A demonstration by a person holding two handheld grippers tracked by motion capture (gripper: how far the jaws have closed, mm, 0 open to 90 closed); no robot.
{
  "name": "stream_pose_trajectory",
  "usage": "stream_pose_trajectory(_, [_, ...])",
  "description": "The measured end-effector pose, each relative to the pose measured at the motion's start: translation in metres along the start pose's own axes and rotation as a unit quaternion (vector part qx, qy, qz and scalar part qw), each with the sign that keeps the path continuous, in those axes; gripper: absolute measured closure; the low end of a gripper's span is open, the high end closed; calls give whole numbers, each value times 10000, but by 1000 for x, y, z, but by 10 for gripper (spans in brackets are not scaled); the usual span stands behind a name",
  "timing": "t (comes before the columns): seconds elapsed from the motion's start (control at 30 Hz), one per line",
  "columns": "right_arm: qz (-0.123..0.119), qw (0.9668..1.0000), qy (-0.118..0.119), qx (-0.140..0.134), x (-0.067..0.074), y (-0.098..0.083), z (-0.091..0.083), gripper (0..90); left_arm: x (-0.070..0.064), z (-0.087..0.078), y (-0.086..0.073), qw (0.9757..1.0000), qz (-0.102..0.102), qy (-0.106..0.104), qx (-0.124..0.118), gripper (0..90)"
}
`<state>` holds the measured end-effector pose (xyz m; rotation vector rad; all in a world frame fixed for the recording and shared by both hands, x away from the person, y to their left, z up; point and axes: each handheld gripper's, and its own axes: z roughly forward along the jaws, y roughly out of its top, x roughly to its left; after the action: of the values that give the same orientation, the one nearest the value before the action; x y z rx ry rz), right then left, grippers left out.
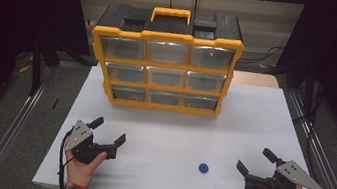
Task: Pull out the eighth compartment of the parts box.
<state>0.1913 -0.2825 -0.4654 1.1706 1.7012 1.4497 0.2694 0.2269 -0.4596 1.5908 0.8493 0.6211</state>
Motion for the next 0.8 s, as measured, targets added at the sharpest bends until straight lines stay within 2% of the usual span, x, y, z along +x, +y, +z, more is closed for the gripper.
stream_pose_trajectory(0.03, [-25, 10000, -15, -14, 0, 0, 1, 1, 0, 0, 1, 10000, 51, 55, 61, 16])
stream_pose_trajectory(0.13, [-19, 10000, 17, 20, 1, 0, 1, 1, -3, 5, 3, 9999, -31, 131, -4, 16])
stream_pose_trajectory(0.33, [37, 10000, 8, -18, 1, 1, 1, 1, -5, 10, 6, 9999, 51, 128, 12, 16])
stream_pose_trajectory(0.4, [30, 10000, 8, -25, 1, 1, 1, 1, -8, 13, 7, 9998, -11, 190, -18, 16])
stream_pose_trajectory(0.43, [10, 10000, 9, -39, 1, 1, 2, 1, -7, 13, 7, 9998, 60, 182, 43, 16])
stream_pose_trajectory(0.67, [1, 10000, 40, -27, 2, 2, 2, 1, -13, 22, 11, 9998, -7, 198, -29, 16])
stream_pose_trajectory(0.8, [9, 10000, 47, -36, 2, 2, 2, 2, -18, 29, 12, 9997, 17, 241, 10, 16])
